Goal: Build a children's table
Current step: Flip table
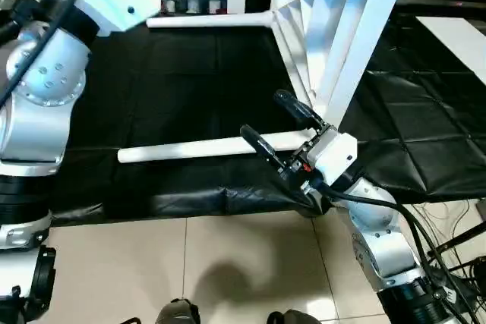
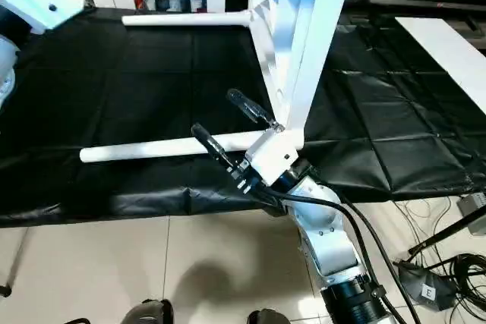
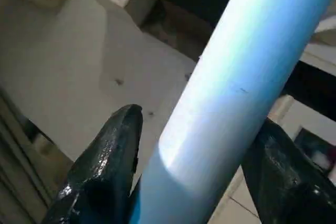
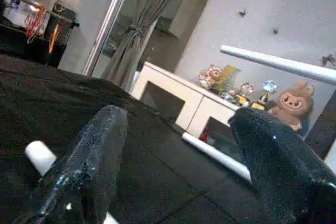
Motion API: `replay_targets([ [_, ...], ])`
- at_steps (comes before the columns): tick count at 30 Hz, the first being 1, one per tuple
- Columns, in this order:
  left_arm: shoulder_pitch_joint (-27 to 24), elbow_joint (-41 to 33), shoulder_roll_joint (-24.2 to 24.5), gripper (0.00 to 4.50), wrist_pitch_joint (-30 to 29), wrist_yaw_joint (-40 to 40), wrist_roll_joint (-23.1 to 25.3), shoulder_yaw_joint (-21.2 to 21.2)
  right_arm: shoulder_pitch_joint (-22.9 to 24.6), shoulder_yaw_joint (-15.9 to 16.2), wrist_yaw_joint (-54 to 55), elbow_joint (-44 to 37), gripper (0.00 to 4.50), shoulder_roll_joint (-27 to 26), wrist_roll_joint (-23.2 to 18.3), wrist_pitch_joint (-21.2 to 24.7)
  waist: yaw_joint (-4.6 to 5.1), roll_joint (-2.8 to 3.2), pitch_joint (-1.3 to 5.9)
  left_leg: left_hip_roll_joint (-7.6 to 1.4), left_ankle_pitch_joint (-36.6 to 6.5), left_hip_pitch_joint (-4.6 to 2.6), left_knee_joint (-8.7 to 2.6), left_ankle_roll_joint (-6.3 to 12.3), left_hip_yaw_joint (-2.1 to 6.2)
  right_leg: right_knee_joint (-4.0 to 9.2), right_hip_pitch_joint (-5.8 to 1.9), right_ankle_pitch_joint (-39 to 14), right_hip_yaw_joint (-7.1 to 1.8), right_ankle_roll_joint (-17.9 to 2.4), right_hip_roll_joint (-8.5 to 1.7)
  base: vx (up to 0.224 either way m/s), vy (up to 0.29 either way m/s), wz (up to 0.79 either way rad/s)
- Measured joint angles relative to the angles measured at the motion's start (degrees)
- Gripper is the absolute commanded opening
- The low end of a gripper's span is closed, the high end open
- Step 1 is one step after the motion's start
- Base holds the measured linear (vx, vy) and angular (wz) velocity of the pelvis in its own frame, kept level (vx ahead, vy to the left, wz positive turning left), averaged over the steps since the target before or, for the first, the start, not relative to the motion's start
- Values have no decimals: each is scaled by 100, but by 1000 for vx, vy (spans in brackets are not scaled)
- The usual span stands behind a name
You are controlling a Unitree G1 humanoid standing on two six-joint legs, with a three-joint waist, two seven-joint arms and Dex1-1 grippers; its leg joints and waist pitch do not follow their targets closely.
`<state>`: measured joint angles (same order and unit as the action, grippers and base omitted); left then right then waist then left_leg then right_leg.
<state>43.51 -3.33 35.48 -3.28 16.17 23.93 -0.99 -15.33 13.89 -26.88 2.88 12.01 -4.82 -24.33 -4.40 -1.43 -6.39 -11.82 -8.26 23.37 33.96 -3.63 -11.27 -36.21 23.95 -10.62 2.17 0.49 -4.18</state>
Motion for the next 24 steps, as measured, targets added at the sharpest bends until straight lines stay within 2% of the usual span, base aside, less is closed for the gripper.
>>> replay_targets([
  [7,108,-40,-240,265,-855,314,-194,-95,0,11,-135,0,348,52,20,4,-63,114,44,6,0,-9,-13,0,-2,-3,-2,-17,0,28,-5,0,0,0],
  [13,142,-119,-519,266,-1526,303,-464,-550,2,11,-227,0,348,126,20,16,-90,187,52,9,0,-5,-17,0,-7,-5,-2,-18,2,30,-12,0,0,0],
  [19,223,-244,-908,266,-2054,163,-1064,-1060,1,12,-262,0,348,171,21,24,-113,194,58,16,3,11,-9,5,-9,4,-6,-21,1,35,-22,0,0,0],
  [24,295,-221,-1417,265,-2506,29,-1539,-1455,1,11,-346,0,348,173,20,78,-96,182,54,17,12,19,-6,19,-8,8,-4,-21,1,35,-22,0,0,0],
])
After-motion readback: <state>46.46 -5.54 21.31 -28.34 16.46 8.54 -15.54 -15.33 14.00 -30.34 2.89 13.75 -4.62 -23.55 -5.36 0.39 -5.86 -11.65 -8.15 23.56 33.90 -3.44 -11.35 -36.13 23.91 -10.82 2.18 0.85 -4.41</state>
